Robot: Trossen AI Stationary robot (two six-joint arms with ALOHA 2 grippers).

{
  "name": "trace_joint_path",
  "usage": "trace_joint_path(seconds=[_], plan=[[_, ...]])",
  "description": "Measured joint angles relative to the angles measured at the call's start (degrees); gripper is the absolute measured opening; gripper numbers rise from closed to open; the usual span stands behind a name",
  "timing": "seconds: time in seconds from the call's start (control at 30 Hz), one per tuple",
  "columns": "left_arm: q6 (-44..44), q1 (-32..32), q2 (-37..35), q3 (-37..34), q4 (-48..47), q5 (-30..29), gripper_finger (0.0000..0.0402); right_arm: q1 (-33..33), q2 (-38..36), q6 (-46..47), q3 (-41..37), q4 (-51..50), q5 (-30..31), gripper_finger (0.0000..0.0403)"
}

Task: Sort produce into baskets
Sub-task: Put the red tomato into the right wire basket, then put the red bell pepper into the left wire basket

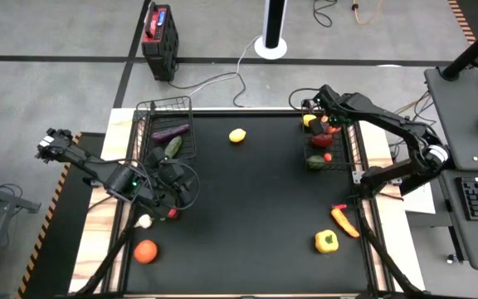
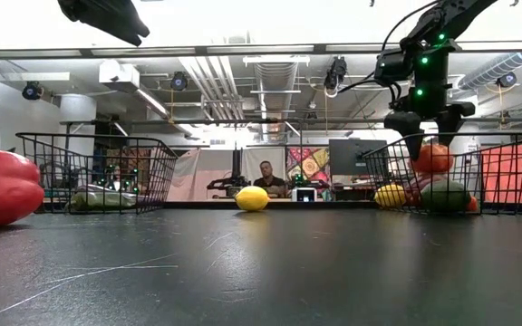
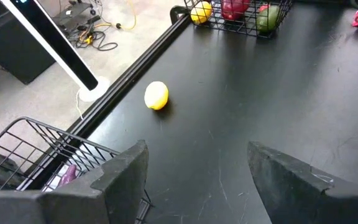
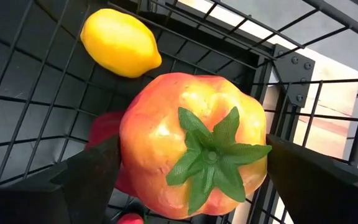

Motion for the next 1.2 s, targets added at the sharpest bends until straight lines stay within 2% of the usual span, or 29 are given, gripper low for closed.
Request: trace_joint_path(seconds=[0.63,0.9,1.03,1.2], plan=[[0.0,-0.02,0.0,0.0,0.55,0.0,0.0256,0.0,-0.13,-1.4,0.09,0.93,-1.9,0.0369],[-0.12,-0.02,0.02,0.0,0.61,0.02,0.0256,0.02,-0.13,-1.46,0.08,2.2,-2.19,0.0397],[-0.15,0.0,0.02,0.0,0.63,0.02,0.0256,0.02,-0.13,-3.22,0.07,2.79,-5.34,0.0396],[0.02,-0.01,0.02,0.0,0.68,0.02,0.0256,0.04,-0.21,-1.46,0.07,3.69,-5.17,0.0396]])
